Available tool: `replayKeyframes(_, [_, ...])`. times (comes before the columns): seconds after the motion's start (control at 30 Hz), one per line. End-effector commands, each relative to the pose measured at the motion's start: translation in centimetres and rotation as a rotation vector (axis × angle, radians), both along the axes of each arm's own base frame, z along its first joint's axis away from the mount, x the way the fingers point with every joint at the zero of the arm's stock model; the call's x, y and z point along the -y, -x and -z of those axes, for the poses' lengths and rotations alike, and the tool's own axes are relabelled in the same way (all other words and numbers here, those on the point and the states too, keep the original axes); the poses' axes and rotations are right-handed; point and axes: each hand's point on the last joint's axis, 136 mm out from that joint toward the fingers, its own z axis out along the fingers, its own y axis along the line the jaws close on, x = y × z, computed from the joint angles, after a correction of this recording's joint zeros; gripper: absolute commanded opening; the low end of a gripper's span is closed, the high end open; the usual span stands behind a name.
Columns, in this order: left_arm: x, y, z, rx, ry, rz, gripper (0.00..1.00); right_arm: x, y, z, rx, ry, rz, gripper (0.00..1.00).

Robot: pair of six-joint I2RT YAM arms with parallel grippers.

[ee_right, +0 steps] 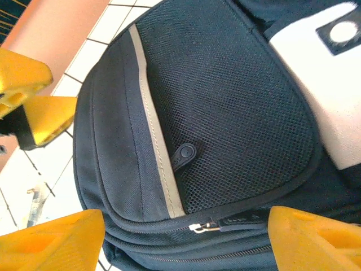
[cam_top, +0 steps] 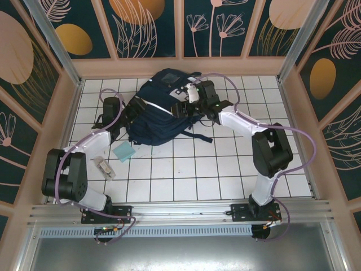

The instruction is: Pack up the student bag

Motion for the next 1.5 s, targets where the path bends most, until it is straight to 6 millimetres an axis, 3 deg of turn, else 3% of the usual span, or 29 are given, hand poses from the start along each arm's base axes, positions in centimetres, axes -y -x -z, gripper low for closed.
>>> replayKeyframes(0.0, [0.2,-0.1,1.4,-0.006,0.018,0.009,0.84,-1.7,1.1,0.9,-0.058,-0.073,-0.040,0.78])
replayKeyframes(0.4, [1.0,0.2,4.7,-0.074,0.054,0.040,0.83,-1.6,-0.6,4.7,-0.044,0.007,0.006,0.85])
replayKeyframes(0.67, [1.0,0.4,5.9,-0.110,0.043,0.045,0.83,-0.5,-2.8,5.4,0.095,0.174,0.065,0.87])
replayKeyframes(0.77, [1.1,0.5,6.1,-0.117,0.044,0.045,0.83,-1.4,-2.5,6.7,0.074,0.184,0.027,0.87])
replayKeyframes(0.9, [1.2,0.6,6.2,-0.116,0.063,0.047,0.82,-4.1,-0.1,7.5,0.011,0.138,-0.065,0.88])
replayKeyframes(1.03, [1.6,0.8,6.4,-0.110,0.106,0.047,0.81,-5.9,2.4,5.9,-0.074,0.033,-0.125,0.88])
replayKeyframes(1.23, [2.9,1.0,6.9,-0.115,0.123,0.076,0.81,-7.1,6.2,-0.3,-0.211,-0.201,-0.211,0.88])
replayKeyframes(1.47, [4.8,0.9,7.5,-0.120,0.174,0.095,0.81,-8.0,9.2,-4.6,-0.304,-0.349,-0.359,0.87])
